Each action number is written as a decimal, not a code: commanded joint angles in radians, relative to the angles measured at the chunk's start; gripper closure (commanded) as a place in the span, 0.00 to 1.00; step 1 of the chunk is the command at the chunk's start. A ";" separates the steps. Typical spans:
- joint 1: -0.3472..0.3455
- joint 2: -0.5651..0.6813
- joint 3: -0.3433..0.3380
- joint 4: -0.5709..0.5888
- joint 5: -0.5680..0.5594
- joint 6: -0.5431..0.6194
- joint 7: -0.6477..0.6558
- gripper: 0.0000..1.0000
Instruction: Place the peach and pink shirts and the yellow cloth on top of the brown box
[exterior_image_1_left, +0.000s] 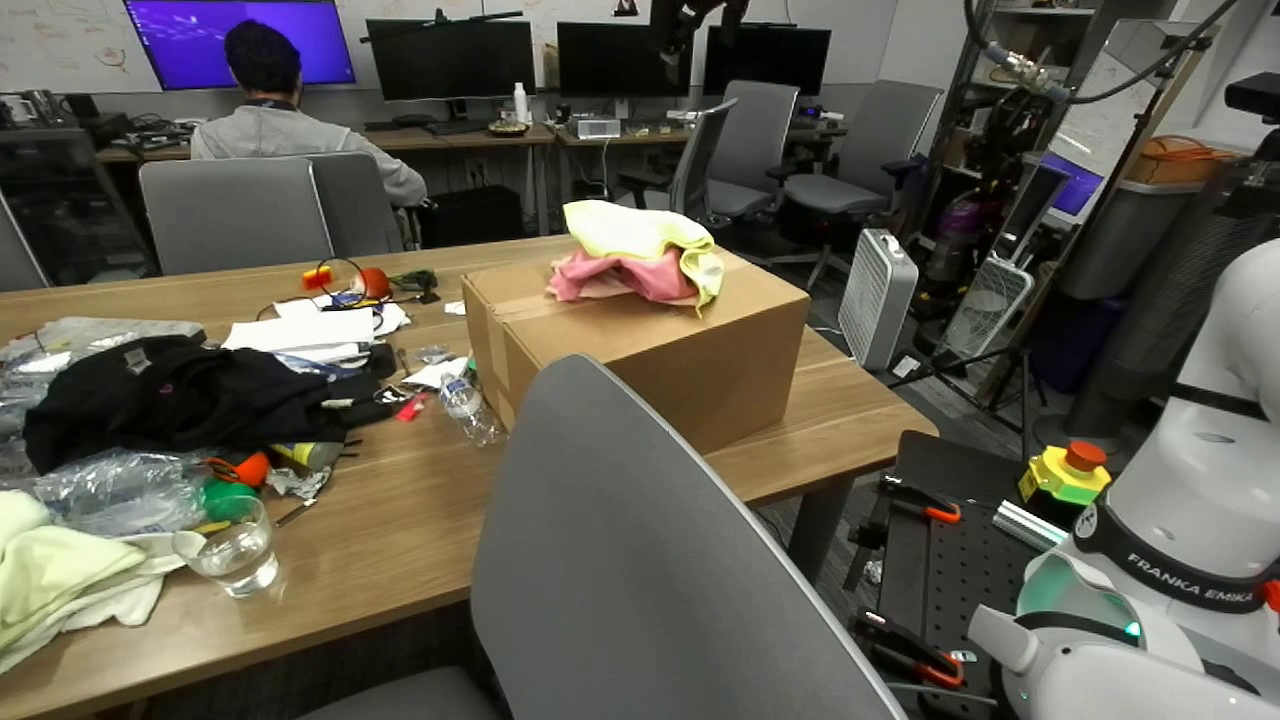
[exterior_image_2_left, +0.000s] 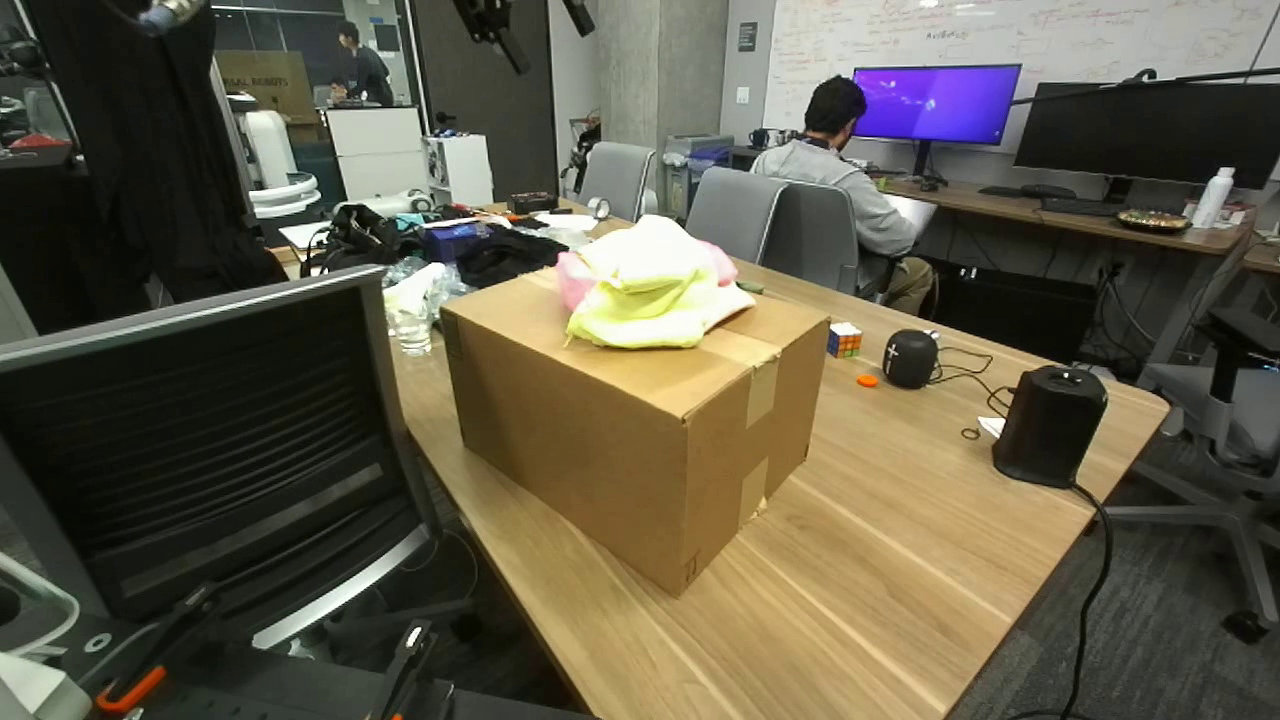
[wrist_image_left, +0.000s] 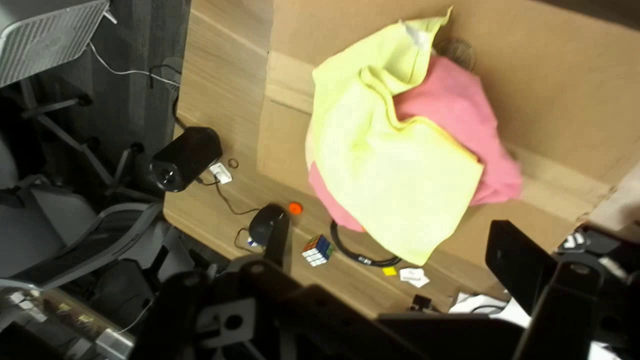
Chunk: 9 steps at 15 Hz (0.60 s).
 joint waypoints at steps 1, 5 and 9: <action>0.020 -0.128 -0.008 -0.058 0.122 -0.097 -0.198 0.01; 0.030 -0.255 -0.033 -0.106 0.233 -0.186 -0.366 0.00; 0.033 -0.384 -0.067 -0.172 0.312 -0.237 -0.472 0.00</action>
